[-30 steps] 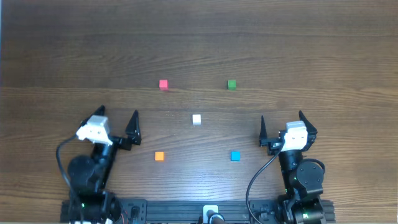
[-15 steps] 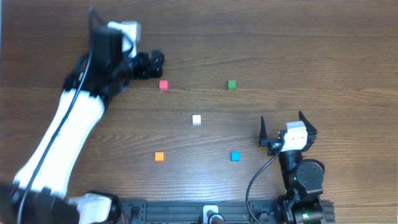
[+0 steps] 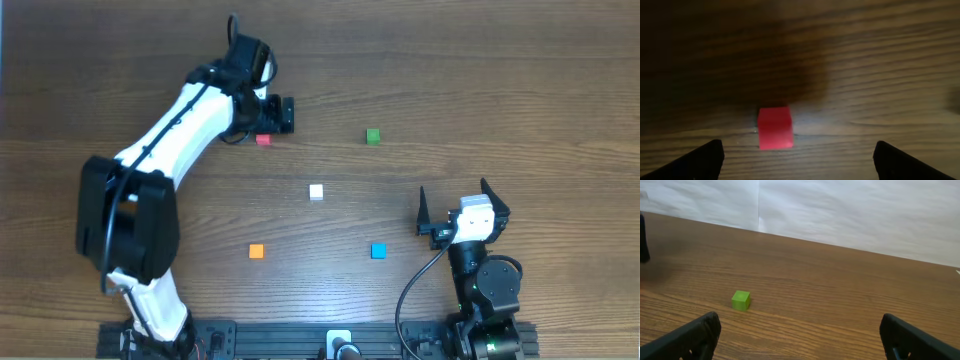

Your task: Stack Cubes

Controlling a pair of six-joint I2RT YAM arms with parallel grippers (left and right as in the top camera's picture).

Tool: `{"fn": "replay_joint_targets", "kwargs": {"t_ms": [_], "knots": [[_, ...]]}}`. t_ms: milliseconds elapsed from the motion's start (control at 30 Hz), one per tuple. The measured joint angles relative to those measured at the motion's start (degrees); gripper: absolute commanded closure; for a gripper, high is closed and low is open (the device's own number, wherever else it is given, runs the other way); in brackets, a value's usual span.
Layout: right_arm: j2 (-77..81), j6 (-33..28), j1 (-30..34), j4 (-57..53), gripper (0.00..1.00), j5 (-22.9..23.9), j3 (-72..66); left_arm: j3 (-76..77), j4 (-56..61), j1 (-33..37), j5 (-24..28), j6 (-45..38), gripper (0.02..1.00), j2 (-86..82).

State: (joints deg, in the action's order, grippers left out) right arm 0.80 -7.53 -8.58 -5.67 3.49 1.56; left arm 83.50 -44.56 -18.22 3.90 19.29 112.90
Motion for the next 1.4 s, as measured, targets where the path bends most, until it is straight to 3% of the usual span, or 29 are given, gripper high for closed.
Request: {"fn": "replay_joint_targets", "kwargs": {"t_ms": [367, 567, 933, 1000, 1033, 1167, 1333, 1400], "knots": [[0.0, 0.02, 0.0, 0.0, 0.007, 0.0, 0.0, 0.02, -0.22, 0.0, -4.11, 0.39, 0.137, 4.81], [0.0, 0.04, 0.0, 0.0, 0.007, 0.0, 0.0, 0.09, 1.29, 0.0, -4.68, 0.5, 0.231, 6.12], [0.0, 0.0, 0.0, 0.0, 0.009, 0.0, 0.0, 0.09, 1.7, -0.7, -5.05, 1.2, 0.544, 7.23], [0.0, 0.0, 0.0, -0.02, 0.009, 0.0, 0.0, 0.09, 1.7, -0.7, -5.05, 1.31, 0.625, 7.23], [0.0, 0.02, 0.0, 0.0, 0.007, 0.0, 0.0, 0.09, 1.73, -0.7, -5.07, 1.31, 0.711, 7.23], [0.0, 0.0, 0.0, 0.0, 0.009, 0.0, 0.0, 0.09, 1.7, -0.7, -5.09, 1.2, 0.84, 7.23], [0.0, 0.02, 0.0, 0.0, 0.007, 0.0, 0.0, 0.09, 1.66, -0.7, -5.46, 1.55, 0.98, 7.23], [0.0, 0.02, 0.0, -0.02, 0.007, 0.0, 0.0, 0.09, 0.57, -0.96, -5.73, 2.4, 0.98, 6.95]]}}
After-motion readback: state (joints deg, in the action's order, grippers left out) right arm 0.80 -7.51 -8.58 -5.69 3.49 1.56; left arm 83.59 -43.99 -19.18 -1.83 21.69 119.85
